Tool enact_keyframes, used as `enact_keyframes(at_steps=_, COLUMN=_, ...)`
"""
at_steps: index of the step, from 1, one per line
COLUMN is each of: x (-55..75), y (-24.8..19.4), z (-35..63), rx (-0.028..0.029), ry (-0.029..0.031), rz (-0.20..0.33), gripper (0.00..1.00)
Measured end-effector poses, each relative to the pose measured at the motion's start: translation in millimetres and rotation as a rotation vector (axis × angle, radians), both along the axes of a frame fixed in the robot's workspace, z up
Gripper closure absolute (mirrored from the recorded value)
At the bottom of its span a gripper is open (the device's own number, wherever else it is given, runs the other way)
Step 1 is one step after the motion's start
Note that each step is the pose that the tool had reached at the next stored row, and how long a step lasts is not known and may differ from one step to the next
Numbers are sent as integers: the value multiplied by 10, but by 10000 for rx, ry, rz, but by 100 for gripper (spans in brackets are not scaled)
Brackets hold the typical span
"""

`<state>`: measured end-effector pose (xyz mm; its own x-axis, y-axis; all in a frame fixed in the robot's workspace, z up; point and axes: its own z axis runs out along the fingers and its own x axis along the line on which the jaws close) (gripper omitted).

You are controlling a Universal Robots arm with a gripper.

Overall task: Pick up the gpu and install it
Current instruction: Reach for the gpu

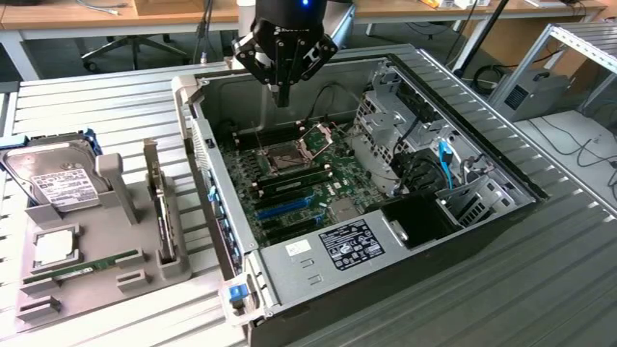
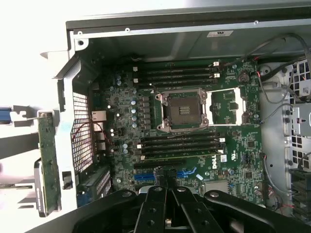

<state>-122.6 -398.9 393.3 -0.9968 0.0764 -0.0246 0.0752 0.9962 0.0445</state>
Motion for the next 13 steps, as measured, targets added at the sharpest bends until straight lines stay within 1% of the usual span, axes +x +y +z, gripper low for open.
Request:
enact_keyframes(at_steps=6, x=-87, y=0, z=1, rx=-2, ry=1, rz=2, gripper=89)
enact_keyframes(at_steps=8, x=-195, y=0, z=1, rx=-1, ry=1, rz=1, gripper=89)
enact_keyframes(at_steps=13, x=-304, y=0, z=0, rx=-1, ry=1, rz=1, gripper=89)
